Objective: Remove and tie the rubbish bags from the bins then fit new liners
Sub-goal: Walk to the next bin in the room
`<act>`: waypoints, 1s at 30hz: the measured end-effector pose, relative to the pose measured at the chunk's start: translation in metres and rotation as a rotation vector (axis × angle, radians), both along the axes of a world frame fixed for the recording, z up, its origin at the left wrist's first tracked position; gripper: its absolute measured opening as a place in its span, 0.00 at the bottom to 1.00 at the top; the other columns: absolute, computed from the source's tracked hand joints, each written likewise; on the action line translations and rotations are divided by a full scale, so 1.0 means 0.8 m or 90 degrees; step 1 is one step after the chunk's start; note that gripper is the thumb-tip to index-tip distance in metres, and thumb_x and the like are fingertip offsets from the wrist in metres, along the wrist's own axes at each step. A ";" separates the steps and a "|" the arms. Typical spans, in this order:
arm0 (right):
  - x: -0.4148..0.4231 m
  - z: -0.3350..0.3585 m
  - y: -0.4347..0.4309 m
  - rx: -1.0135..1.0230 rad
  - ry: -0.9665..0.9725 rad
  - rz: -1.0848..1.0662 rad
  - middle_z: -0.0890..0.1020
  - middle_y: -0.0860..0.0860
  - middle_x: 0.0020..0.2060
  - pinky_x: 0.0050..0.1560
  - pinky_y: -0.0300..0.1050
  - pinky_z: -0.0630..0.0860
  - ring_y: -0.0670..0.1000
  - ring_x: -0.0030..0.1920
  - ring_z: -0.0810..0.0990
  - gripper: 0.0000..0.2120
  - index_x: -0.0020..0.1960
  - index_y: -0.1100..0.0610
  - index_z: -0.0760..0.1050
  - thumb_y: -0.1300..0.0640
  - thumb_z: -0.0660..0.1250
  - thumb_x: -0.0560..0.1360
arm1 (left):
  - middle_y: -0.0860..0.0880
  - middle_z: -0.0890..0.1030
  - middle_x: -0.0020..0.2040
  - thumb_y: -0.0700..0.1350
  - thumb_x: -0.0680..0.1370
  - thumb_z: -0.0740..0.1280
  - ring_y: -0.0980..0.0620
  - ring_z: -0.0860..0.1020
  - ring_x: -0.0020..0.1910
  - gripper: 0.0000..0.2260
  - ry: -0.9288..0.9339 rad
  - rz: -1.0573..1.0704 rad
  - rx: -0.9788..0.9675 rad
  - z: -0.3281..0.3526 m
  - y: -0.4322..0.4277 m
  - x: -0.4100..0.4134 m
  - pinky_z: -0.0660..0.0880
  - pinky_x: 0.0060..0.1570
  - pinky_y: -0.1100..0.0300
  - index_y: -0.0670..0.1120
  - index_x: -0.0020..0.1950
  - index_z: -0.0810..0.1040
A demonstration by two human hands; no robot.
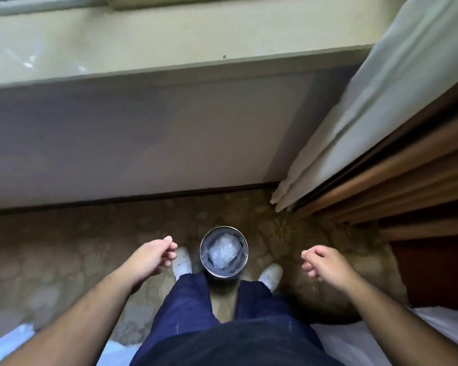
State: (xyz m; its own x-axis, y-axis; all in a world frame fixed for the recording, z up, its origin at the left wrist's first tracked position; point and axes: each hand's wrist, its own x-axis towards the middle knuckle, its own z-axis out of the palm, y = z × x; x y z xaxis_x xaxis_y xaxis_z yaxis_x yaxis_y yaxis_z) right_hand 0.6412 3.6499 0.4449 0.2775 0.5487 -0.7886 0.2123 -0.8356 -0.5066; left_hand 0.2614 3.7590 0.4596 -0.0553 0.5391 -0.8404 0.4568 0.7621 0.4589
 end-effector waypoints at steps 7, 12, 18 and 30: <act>-0.004 -0.012 -0.017 -0.033 -0.003 0.110 0.84 0.56 0.38 0.27 0.31 0.71 0.50 0.34 0.79 0.11 0.47 0.64 0.80 0.57 0.65 0.81 | 0.49 0.81 0.42 0.52 0.84 0.58 0.53 0.74 0.36 0.15 -0.006 0.077 -0.016 -0.019 -0.082 -0.005 0.67 0.36 0.61 0.44 0.53 0.79; -0.019 -0.034 -0.036 -0.057 -0.001 0.123 0.85 0.55 0.39 0.33 0.38 0.71 0.50 0.35 0.79 0.11 0.47 0.62 0.81 0.56 0.65 0.81 | 0.49 0.81 0.43 0.53 0.84 0.58 0.54 0.74 0.37 0.16 -0.011 0.075 -0.060 -0.054 -0.117 -0.014 0.68 0.35 0.62 0.44 0.54 0.79; -0.049 -0.073 -0.063 -0.082 -0.007 0.105 0.84 0.53 0.37 0.34 0.39 0.70 0.50 0.34 0.79 0.11 0.46 0.63 0.80 0.56 0.66 0.80 | 0.49 0.81 0.45 0.52 0.83 0.58 0.53 0.74 0.38 0.15 -0.016 0.050 -0.091 -0.099 -0.139 -0.024 0.68 0.36 0.62 0.44 0.55 0.79; -0.111 -0.190 -0.084 -0.013 -0.006 0.122 0.86 0.51 0.39 0.41 0.44 0.75 0.47 0.36 0.81 0.09 0.47 0.55 0.81 0.53 0.65 0.80 | 0.51 0.82 0.44 0.53 0.83 0.58 0.54 0.76 0.38 0.14 -0.036 0.074 0.002 -0.221 -0.172 -0.066 0.70 0.40 0.60 0.46 0.53 0.80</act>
State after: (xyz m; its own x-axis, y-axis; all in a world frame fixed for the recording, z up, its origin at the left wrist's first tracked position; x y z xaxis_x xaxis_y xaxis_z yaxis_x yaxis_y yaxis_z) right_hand 0.5524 3.5825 0.2928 0.1774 0.5760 -0.7979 0.3737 -0.7895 -0.4869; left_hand 0.2088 3.6218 0.2830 -0.0696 0.5349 -0.8420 0.3391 0.8065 0.4843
